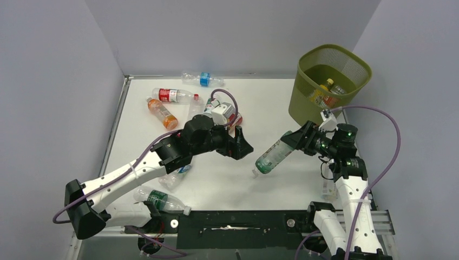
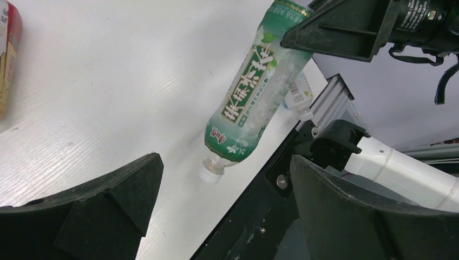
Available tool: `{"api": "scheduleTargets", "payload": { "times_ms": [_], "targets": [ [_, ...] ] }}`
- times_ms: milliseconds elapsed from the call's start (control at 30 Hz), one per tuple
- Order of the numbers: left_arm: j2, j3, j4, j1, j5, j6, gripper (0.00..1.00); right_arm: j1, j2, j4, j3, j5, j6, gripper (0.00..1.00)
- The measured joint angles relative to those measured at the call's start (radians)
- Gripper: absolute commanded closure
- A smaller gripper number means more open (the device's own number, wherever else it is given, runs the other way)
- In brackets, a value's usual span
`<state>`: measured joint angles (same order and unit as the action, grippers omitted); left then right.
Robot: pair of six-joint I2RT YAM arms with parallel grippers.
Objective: Put the plastic bottles in the bin
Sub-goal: Pick up the plastic bottle at the center of the board, then place the plastic bottle in the trash bin.
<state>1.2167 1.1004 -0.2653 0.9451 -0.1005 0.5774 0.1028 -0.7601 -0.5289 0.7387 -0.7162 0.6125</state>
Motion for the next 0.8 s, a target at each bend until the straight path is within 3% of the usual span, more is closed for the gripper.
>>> {"api": "scheduleTargets", "payload": {
  "times_ms": [200,500,800],
  "targets": [
    [-0.069,-0.042,-0.017,-0.002,0.019,0.021,0.11,0.0,-0.092,-0.014,0.142,0.025,-0.017,0.48],
    [-0.137,-0.097,-0.025,-0.011,0.029,0.016,0.11,0.008,-0.34,-0.021,0.593,0.108,-0.095,0.47],
    [-0.194,-0.143,-0.033,-0.02,0.029,-0.008,0.11,0.137,-0.542,0.074,0.893,0.134,-0.076,0.46]
  ]
}}
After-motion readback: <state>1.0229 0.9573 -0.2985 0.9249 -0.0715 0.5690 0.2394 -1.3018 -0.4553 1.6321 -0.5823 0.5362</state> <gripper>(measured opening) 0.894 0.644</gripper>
